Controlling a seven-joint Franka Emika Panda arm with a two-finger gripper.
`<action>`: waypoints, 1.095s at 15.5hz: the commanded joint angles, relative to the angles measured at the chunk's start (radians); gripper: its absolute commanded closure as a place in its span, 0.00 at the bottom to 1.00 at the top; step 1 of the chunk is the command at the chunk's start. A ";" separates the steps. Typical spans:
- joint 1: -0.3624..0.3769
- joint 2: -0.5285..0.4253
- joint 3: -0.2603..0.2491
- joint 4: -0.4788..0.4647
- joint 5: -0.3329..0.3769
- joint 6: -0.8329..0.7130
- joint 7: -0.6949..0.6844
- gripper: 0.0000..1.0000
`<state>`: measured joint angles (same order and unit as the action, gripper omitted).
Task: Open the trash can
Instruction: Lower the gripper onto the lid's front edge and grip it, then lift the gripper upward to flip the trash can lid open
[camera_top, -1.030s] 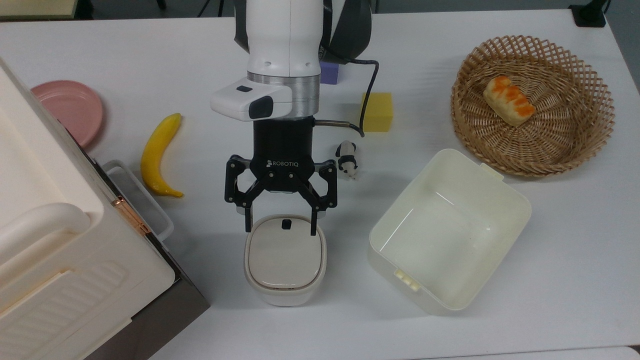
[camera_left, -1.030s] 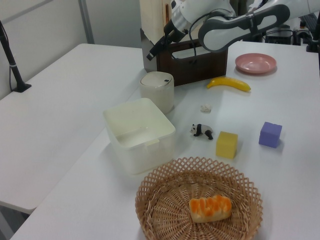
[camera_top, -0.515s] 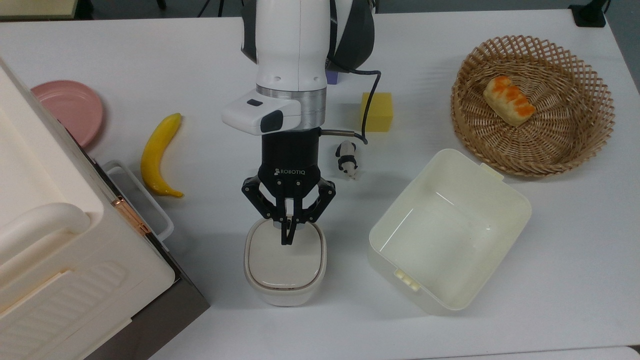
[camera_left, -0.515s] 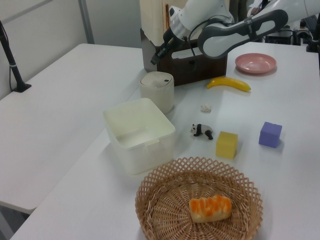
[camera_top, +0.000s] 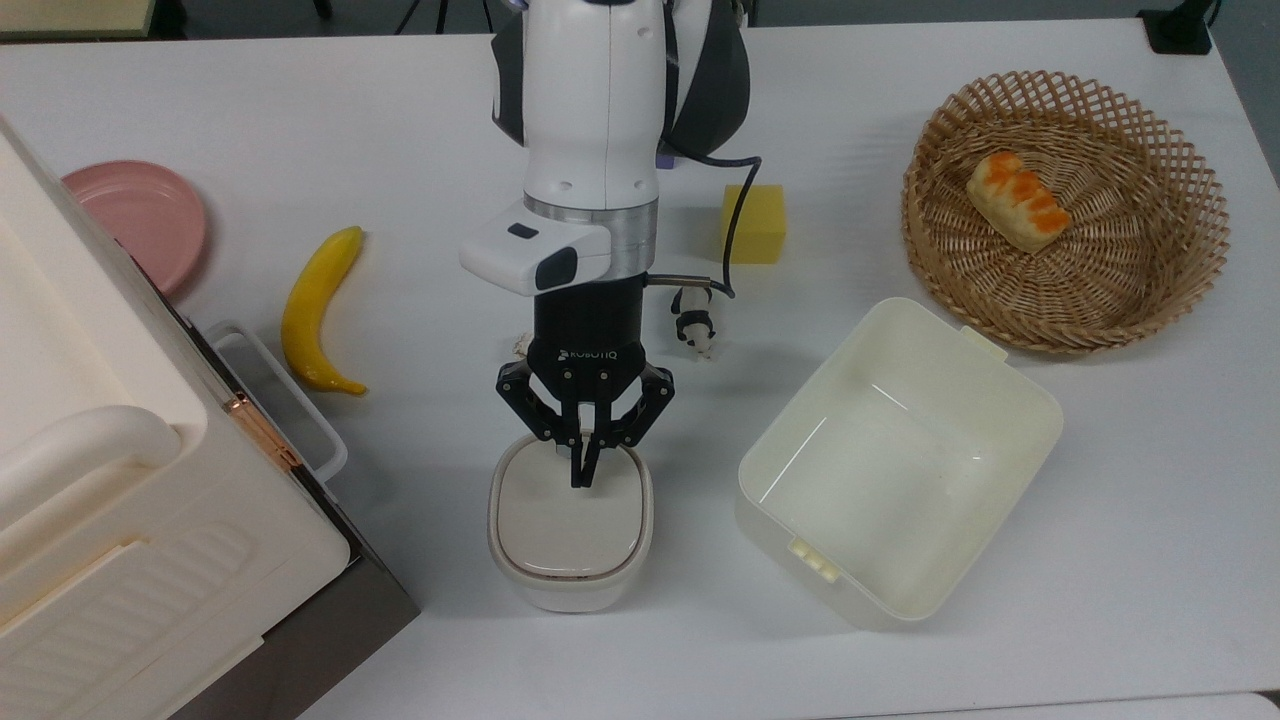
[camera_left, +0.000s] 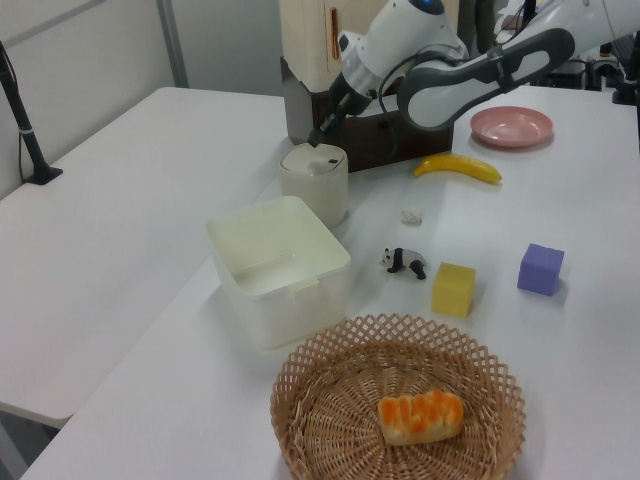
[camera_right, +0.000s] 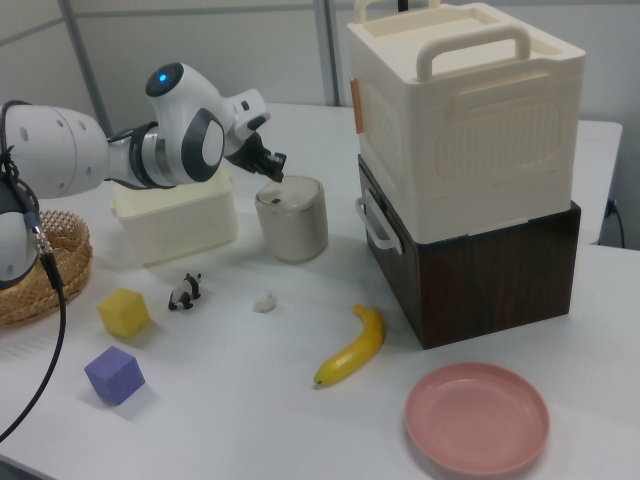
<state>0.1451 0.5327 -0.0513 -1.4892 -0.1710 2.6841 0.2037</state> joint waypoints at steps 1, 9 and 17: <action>0.014 -0.030 -0.015 -0.066 -0.013 -0.024 -0.027 0.94; 0.013 -0.028 -0.018 -0.098 -0.008 -0.024 -0.044 0.94; 0.013 -0.135 -0.033 -0.089 0.015 -0.030 -0.018 0.92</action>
<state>0.1450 0.4912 -0.0654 -1.5341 -0.1680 2.6838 0.1739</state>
